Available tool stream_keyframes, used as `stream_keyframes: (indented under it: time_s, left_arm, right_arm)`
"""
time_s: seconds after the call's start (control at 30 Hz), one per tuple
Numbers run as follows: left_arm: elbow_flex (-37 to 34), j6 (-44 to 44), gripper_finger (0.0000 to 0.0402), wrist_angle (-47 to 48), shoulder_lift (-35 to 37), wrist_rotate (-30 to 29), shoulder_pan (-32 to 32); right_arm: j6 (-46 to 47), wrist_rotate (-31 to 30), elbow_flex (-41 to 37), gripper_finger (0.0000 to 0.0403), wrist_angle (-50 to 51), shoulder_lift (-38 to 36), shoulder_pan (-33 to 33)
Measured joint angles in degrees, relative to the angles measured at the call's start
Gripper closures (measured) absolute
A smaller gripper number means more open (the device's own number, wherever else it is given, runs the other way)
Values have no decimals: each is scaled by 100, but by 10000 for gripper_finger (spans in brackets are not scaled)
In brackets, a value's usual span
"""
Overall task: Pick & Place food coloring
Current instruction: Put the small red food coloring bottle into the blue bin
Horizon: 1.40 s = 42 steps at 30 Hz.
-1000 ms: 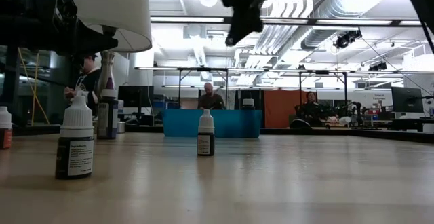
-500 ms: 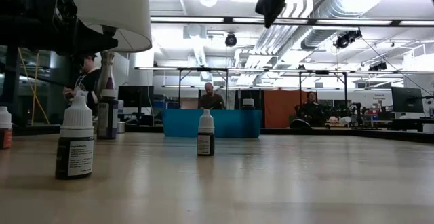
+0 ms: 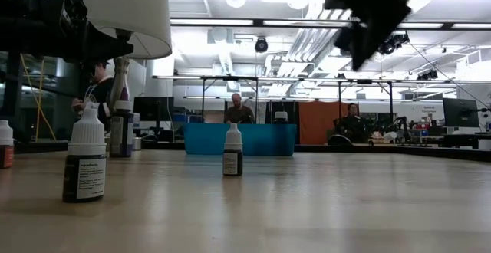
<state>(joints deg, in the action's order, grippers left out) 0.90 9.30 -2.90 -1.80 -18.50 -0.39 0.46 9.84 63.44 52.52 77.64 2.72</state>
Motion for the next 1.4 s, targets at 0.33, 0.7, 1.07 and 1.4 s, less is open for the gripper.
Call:
stream_keyframes:
  time_s: [0.33,0.7,1.07,1.4]
  left_arm:
    - [-1,0,401,0,1,0,0]
    - [0,0,401,0,0,0,-2]
    - [-1,0,401,0,0,2,-1]
    - [1,0,401,0,2,1,-1]
  right_arm:
    - [214,-43,-1859,244,-1913,-318,-854]
    - [198,-288,-2426,245,-3406,-264,-1416]
    - [219,-694,-2169,245,-3667,-189,-1831]
    - [-29,-800,-1040,246,-3066,692,-1853]
